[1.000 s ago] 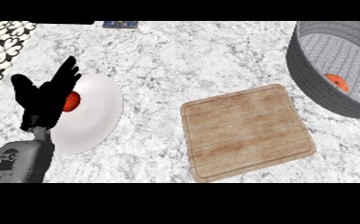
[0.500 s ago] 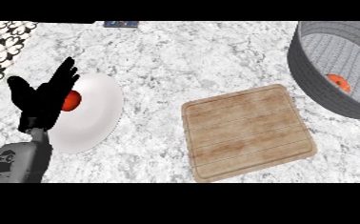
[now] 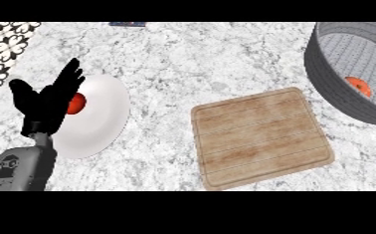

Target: Pick the squash from the cutting board and place it in the basket

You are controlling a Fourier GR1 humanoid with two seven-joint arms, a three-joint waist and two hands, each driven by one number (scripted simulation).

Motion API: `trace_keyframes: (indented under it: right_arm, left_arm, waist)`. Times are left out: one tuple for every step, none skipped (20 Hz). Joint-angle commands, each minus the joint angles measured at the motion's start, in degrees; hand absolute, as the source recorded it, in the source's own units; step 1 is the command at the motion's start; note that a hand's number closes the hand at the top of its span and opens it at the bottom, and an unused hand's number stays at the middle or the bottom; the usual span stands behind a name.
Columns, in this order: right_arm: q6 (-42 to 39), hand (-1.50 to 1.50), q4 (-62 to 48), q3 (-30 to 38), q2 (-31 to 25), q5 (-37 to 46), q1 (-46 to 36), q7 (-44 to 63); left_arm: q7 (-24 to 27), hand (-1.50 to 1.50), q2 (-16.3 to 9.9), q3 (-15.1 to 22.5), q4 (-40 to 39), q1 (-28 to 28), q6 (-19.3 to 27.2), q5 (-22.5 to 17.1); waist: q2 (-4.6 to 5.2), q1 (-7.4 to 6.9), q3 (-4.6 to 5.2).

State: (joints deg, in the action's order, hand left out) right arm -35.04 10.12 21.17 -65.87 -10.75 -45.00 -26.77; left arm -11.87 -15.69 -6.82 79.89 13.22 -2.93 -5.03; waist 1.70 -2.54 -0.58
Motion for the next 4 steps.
trace_keyframes:
  right_arm:
    - [-6.88,-1.5,-0.79,-0.88,-2.25,1.16,3.48,-2.54]
    - [-7.54,-1.5,-0.42,-0.99,-2.57,1.31,3.76,-2.84]
    - [-8.35,-1.5,-0.08,-0.93,-3.0,1.25,3.87,-3.03]
    - [-9.6,-1.5,0.18,-1.04,-4.19,1.4,4.44,-2.92]
  left_arm:
    - [0.37,0.0,1.06,0.85,0.51,-0.49,0.43,0.46]
    - [-0.01,0.0,0.55,-0.21,-0.67,0.8,0.29,-0.3]
    - [-0.11,0.0,0.94,0.2,-1.15,1.19,0.74,0.22]
    - [1.01,0.0,1.13,0.05,-1.15,0.86,0.6,0.06]
  waist:
    - [0.32,-0.14,-0.3]
    - [0.48,0.24,-0.28]
    - [0.45,0.54,-0.28]
    - [0.38,0.77,-0.28]
